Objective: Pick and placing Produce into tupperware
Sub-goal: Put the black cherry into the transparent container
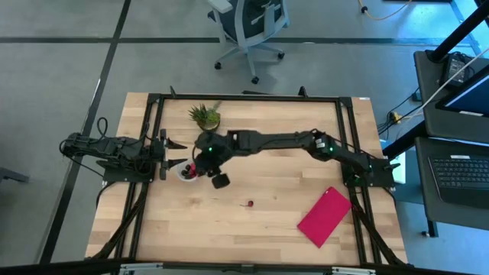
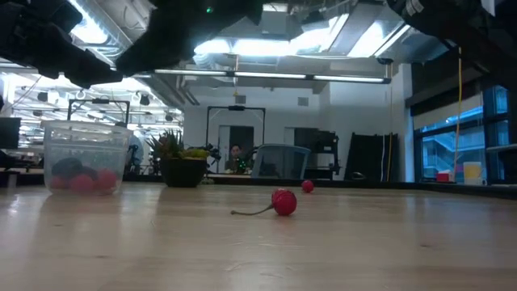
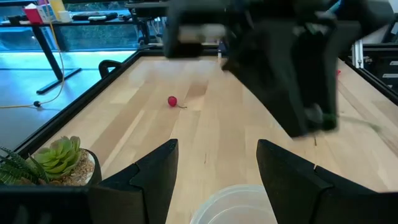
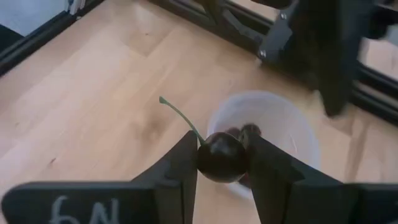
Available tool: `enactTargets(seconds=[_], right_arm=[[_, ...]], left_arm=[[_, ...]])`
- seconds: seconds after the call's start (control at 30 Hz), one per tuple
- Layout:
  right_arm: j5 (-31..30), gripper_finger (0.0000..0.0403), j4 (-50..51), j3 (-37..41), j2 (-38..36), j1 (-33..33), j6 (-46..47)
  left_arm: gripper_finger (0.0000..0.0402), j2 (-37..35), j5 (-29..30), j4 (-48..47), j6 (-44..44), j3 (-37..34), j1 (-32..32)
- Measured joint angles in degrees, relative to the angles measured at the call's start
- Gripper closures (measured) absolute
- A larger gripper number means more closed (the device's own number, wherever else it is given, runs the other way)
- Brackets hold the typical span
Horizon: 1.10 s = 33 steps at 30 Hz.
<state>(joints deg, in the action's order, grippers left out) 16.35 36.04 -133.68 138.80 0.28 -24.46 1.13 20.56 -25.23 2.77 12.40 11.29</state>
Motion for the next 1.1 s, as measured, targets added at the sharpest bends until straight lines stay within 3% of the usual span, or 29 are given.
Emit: enactTargets(seconds=[0.4, 0.87, 1.1], right_arm=[[-0.14, 0.0290, -12.03, 0.12, 6.32, -0.56, 0.17], [-0.17, 0.0290, -11.82, 0.12, 9.20, -2.91, 1.94], [-0.18, 0.0256, -12.39, 0.12, 9.36, -2.91, 1.94]], left_arm=[[0.0190, 0.00, -0.02, -0.01, 0.06, 0.01, -0.02], [0.0190, 0.00, -0.05, -0.02, 0.06, 0.01, -0.02], [0.0190, 0.00, -0.05, -0.02, 0.04, 0.01, -0.01]])
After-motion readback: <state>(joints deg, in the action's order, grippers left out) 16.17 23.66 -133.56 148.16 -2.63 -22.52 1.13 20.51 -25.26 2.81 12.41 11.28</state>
